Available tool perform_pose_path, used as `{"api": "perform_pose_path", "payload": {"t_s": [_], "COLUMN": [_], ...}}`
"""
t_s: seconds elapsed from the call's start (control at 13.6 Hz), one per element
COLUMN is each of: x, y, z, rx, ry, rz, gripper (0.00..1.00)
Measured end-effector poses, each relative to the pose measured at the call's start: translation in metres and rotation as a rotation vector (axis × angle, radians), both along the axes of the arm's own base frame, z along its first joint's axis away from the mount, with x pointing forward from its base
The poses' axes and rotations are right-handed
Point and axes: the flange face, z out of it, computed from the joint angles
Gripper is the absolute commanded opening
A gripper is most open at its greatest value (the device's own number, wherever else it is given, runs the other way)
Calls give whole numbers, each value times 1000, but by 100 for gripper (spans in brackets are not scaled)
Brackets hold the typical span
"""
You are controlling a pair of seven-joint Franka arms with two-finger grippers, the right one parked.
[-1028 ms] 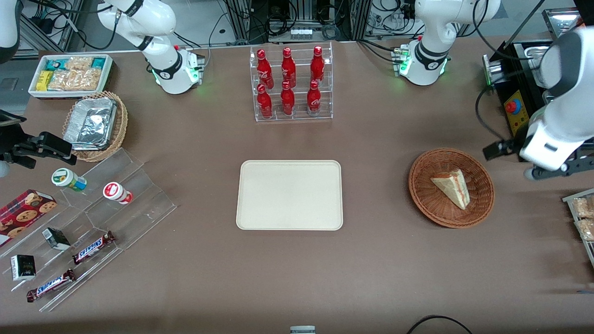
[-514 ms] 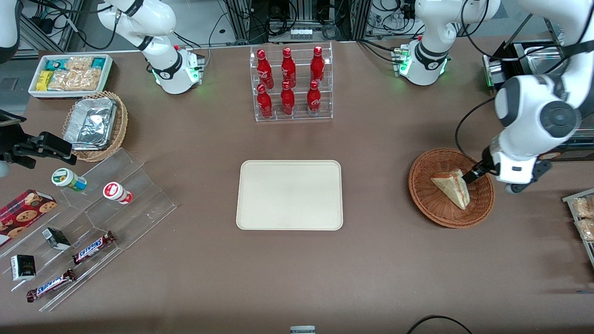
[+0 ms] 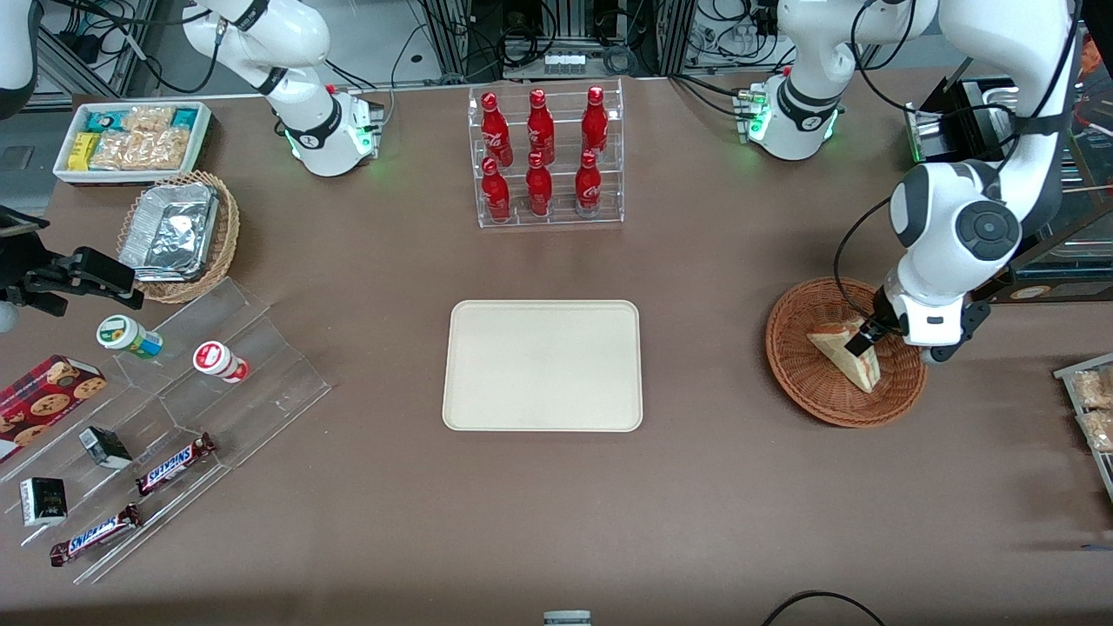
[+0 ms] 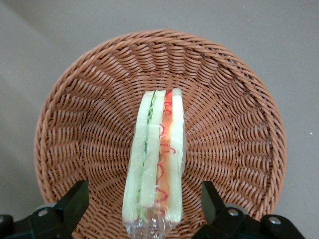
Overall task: Place sandwich from basket to tray
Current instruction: 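Lower the open left gripper and close it on the wrapped sandwich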
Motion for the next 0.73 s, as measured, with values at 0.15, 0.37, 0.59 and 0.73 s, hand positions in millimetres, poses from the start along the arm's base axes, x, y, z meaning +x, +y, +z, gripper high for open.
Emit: {"api": "perform_pose_path", "payload": {"t_s": [0.15, 0.37, 0.59, 0.73], "x": [-10, -21, -21, -19], "y": [0, 0, 0, -2], "z": [-17, -38, -45, -43], "rx": [-6, -13, -16, -19], "ry": [-31, -53, -65, -74], "rz": [1, 11, 54, 74], "gripper": [100, 80, 11, 7]}}
